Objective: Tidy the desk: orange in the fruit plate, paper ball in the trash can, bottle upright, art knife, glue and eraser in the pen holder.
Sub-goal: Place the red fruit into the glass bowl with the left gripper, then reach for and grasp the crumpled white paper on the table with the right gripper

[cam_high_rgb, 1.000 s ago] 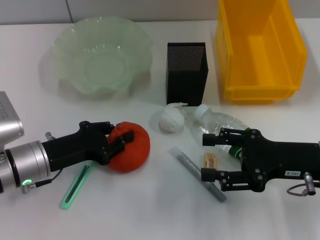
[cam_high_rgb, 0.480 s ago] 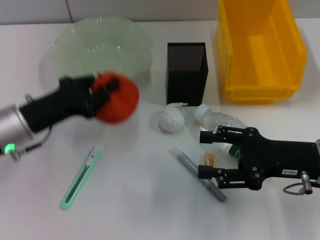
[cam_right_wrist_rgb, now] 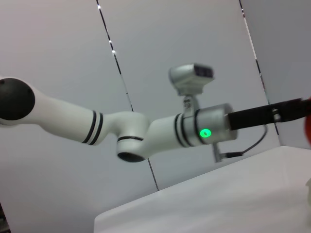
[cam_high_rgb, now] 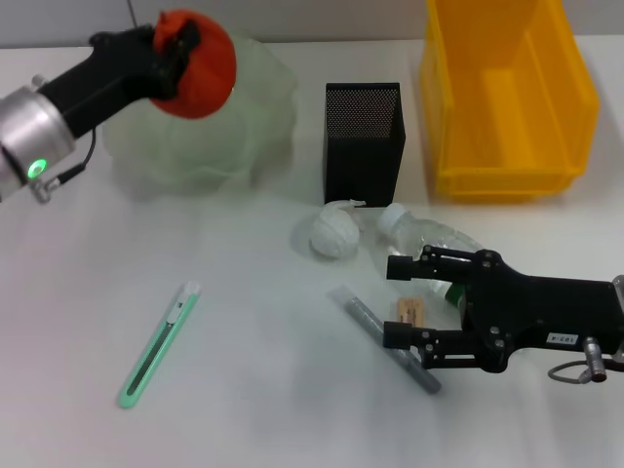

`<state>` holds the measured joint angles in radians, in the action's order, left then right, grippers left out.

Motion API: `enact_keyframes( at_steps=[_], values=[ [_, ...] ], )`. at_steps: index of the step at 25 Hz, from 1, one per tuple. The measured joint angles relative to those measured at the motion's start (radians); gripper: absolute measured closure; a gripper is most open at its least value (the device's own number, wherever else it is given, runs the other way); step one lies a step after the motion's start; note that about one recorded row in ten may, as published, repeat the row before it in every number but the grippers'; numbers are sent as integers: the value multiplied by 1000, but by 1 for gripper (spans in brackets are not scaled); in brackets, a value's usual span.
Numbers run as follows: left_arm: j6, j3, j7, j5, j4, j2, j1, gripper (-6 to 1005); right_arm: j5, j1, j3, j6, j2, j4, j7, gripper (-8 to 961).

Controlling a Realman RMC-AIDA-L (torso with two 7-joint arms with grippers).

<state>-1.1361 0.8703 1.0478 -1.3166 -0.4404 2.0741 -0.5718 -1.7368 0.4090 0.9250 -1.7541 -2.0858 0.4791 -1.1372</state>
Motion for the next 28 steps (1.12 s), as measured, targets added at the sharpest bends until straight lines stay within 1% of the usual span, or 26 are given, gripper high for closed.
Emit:
enact_keyframes(
  at_steps=[1,2,3,4,5,7,8,14,19,21,23,24,25,26,27,28],
  values=[
    [43,6,0,0,6,1,-21,873,1,0,0,-1,0,-3,0,169],
    [116,14,0,0,29,2,-58,911,3,1,0,-2,0,-4,0,169],
    [116,14,0,0,29,2,-58,912,3,1,0,-2,0,-4,0,169],
    [171,15,-3,-3,52,3,-84,912,7,0,0,-4,0,-4,1,168],
    [171,15,-3,-3,52,3,-84,913,7,0,0,-4,0,-4,1,168],
    [245,15,-9,-4,75,3,-109,914,12,-4,0,-8,0,-5,1,169],
    [259,15,-9,-4,77,3,-110,915,12,-5,0,-8,0,-5,1,169],
    [290,15,-10,1,77,2,-104,684,13,-8,0,-8,0,-5,1,169],
    [291,15,-10,2,77,2,-96,574,13,-1,0,-8,0,-5,1,168],
    [284,15,-10,3,76,1,-90,530,13,0,0,-9,0,-5,1,168],
    [199,15,-4,2,71,-1,-70,486,13,0,1,-9,-1,-5,1,168],
    [199,15,-4,2,71,-1,-70,464,13,-1,0,-9,0,-5,1,168],
    [87,15,0,-1,63,-5,-47,442,13,-2,0,-9,0,-5,1,168],
    [87,15,0,-1,63,-5,-47,430,13,-2,0,-9,0,-5,1,168],
    [-76,15,2,-3,43,-9,-14,418,13,-4,0,-9,0,-5,1,168],
    [-76,15,2,-3,43,-9,-14,405,13,-4,0,-9,0,-5,1,168]
  ],
)
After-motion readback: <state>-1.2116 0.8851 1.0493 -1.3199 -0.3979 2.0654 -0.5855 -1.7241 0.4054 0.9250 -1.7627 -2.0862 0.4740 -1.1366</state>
